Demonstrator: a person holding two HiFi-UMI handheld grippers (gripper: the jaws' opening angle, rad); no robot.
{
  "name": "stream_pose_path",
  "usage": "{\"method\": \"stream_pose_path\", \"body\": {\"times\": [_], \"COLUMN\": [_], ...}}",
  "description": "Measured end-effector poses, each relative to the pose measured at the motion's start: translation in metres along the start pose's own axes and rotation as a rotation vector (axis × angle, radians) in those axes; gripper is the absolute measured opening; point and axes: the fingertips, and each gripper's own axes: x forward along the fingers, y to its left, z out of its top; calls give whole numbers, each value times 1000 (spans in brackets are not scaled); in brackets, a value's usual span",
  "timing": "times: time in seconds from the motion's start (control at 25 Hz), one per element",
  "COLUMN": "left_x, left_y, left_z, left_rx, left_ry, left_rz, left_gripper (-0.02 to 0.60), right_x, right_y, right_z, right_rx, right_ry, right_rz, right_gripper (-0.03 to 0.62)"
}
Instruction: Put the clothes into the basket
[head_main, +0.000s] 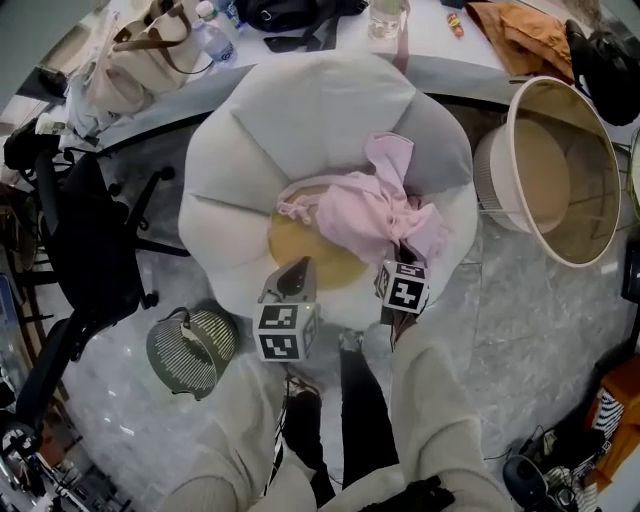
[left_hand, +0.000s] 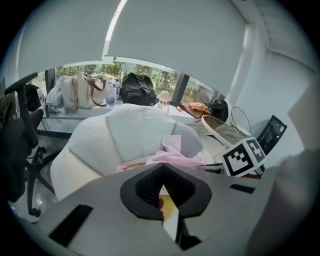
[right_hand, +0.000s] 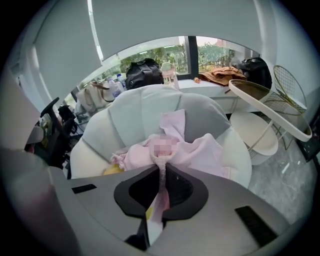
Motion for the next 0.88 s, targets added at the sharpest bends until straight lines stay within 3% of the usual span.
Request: {"method": "stream_pose_path", "body": {"times": [0.48,0.88], "left_x": [-49,-145], "left_y": [-8,1], "left_z": [32,47], "left_rx": [11,-98], "left_ry": [-38,-77], "left_rz": [-7,18], "left_gripper": [3,3], "right_x": [-80,-165], "right_y": [32,97], "right_z": [40,69], "right_rx": [43,30], "right_ry": [-125,-149], "right_rz": [68,136], "right_gripper": [34,34]}}
